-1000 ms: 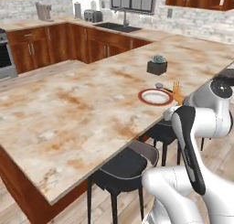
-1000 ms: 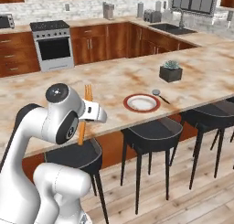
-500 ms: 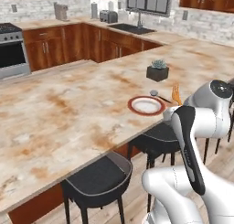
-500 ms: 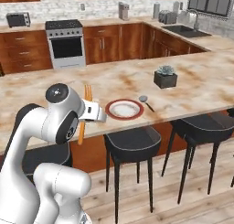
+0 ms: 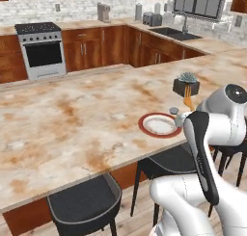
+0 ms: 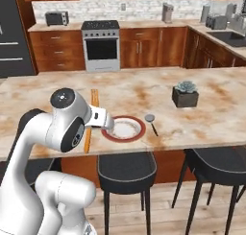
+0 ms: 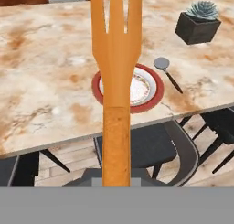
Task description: Take the fork and place it on the left side of the plate. Then take the spoon and place it on the right side of the plate. Make sure they're directly next to the plate.
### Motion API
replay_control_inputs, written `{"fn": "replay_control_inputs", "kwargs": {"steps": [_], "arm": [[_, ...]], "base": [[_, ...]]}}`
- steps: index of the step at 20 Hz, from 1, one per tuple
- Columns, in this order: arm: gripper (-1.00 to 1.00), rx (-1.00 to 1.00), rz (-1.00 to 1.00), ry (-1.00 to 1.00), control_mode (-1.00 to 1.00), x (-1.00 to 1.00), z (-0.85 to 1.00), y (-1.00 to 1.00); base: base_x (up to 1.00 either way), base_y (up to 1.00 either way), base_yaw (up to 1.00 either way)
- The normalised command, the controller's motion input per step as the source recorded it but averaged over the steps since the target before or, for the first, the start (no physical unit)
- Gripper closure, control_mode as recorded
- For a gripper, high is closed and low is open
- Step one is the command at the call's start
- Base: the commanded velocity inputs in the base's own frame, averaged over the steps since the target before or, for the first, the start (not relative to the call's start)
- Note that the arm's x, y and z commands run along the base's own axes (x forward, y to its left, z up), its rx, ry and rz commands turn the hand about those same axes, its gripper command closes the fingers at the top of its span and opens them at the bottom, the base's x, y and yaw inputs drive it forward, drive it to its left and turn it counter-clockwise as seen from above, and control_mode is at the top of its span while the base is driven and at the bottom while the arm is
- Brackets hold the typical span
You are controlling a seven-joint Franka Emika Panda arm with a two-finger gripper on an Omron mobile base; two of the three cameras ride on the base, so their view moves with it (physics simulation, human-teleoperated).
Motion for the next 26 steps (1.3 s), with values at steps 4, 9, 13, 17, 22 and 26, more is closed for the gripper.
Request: {"fn": "replay_control_inputs", "kwargs": {"steps": [4,9,13,17,22,26], "arm": [[1.00,0.00,0.00,0.00,1.00,0.00,0.00,0.00],[1.00,0.00,0.07,0.03,-1.00,0.20,-0.07,-0.03],[1.00,0.00,0.14,0.22,-1.00,0.94,-0.31,-0.01],[1.00,-0.03,0.00,0.36,-1.00,0.95,-0.44,0.29],[1.00,-0.07,-0.10,0.34,-1.00,0.71,-0.44,0.44],[1.00,-0.05,-0.09,0.24,-1.00,0.49,-0.48,0.27]], "base": [[1.00,-0.21,0.48],[0.80,-0.06,0.35],[0.00,0.00,0.00],[0.00,0.00,0.00],[0.00,0.00,0.00],[0.00,0.00,0.00]]}}
